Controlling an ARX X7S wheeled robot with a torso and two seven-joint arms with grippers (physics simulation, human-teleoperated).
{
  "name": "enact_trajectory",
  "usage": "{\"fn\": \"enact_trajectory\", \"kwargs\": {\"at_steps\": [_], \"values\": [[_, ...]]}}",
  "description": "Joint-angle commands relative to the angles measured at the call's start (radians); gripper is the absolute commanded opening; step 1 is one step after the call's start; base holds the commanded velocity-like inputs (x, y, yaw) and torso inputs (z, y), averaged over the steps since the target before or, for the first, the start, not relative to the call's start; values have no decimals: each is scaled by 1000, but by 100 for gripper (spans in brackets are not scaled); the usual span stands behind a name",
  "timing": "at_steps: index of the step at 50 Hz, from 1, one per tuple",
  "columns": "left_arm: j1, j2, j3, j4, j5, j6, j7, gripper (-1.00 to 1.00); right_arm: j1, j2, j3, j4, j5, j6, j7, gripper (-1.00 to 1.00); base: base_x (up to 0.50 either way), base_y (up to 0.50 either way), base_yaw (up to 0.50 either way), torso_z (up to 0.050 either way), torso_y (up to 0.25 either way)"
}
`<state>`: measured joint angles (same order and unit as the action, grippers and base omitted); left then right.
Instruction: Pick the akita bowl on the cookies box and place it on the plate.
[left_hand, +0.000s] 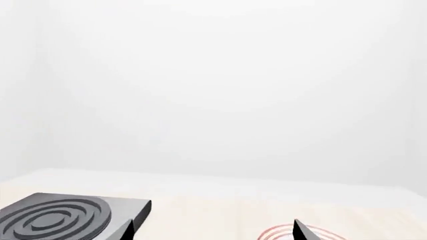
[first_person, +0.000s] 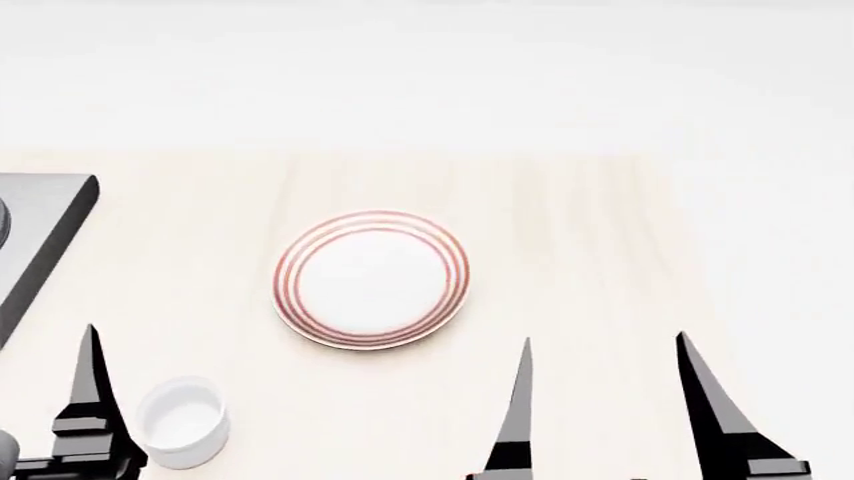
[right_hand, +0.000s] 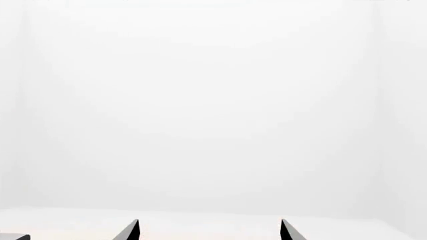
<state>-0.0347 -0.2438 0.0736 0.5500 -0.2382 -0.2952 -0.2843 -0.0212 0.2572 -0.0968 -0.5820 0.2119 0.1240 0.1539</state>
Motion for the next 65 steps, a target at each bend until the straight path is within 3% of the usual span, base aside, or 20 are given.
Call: {"fn": "enact_trajectory", "kwargs": {"at_steps": [1, 9, 43, 53, 65], "values": [[5, 11, -14, -5, 12, 3, 26, 100, -2, -7, 11, -1, -19, 4, -17, 100, 500, -98, 0, 0, 0], [9, 5, -41, -12, -58, 37, 59, 100, 1, -11, 16, 8, -17, -8, 4, 100, 434, -80, 0, 10, 0], [7, -12, -49, -7, -119, 43, 39, 100, 7, 25, 14, -10, -11, -4, 37, 100, 0, 0, 0, 50, 0], [7, -20, -55, -10, -142, 61, 54, 100, 13, 35, 23, -11, -8, 3, 49, 100, 0, 0, 0, 0, 0], [5, -25, -59, -5, -148, 57, 41, 100, 9, 44, 28, -28, -5, 8, 60, 100, 0, 0, 0, 0, -246]]}}
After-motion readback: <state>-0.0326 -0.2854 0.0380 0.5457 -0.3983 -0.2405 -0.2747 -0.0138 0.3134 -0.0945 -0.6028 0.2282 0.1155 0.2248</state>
